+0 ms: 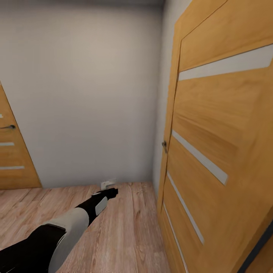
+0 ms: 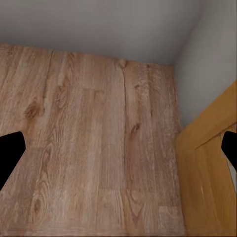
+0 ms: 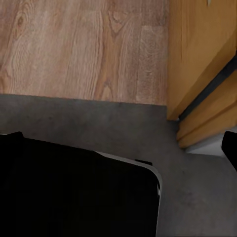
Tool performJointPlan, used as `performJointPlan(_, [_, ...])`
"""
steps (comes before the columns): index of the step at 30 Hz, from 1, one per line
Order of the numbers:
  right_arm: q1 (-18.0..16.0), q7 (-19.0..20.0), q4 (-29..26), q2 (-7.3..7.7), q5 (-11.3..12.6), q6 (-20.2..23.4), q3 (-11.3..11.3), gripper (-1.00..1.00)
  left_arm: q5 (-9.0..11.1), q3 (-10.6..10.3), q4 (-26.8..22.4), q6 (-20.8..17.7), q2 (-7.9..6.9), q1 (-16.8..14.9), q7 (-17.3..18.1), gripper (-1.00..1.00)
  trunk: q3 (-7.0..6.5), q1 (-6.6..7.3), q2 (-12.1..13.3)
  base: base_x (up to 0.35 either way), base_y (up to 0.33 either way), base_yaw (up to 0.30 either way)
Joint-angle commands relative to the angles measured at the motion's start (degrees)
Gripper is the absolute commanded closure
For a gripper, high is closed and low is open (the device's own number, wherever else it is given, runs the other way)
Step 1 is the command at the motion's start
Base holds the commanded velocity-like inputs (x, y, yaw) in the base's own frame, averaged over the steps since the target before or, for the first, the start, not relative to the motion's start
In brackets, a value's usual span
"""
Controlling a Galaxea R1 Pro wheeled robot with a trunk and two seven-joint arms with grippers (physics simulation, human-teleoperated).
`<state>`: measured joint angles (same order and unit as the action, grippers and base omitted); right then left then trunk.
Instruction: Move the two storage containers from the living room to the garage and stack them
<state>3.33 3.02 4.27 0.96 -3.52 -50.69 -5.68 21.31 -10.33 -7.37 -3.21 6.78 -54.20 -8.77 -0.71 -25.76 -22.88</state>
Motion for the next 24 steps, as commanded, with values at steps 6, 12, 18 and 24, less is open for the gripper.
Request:
performJointPlan(6, [0.0, 0.1, 0.0, 0.01, 0.2, -0.2, -0.3, -1.0, 0.1, -0.6, 10.7, 7.4, -0.3, 2.1, 3.1, -1.0, 0.0, -0.02, 0.0, 0.0, 0.0, 0.251])
performJointPlan(12, [0.0, -0.1, 0.0, 0.01, 0.2, -0.2, -0.2, -1.0, -0.1, -0.6, 11.9, 9.7, -0.47, 9.4, 4.2, -1.0, 0.0, -0.02, 0.0, 0.0, 0.0, 0.251])
performJointPlan(18, [0.0, -0.3, 0.0, 0.01, 0.3, -0.3, -0.1, -1.0, -0.3, -0.7, 12.0, 15.2, -0.56, 17.9, 3.8, -1.0, 0.0, -0.02, 0.0, 0.0, 0.0, 0.178])
performJointPlan(24, [0.0, -0.3, 0.0, 0.01, 0.3, -0.3, -0.1, -1.0, -1.5, -0.8, 12.0, 20.6, -0.48, 26.3, 3.7, -1.0, 0.0, -0.02, 0.0, 0.0, 0.0, 0.024])
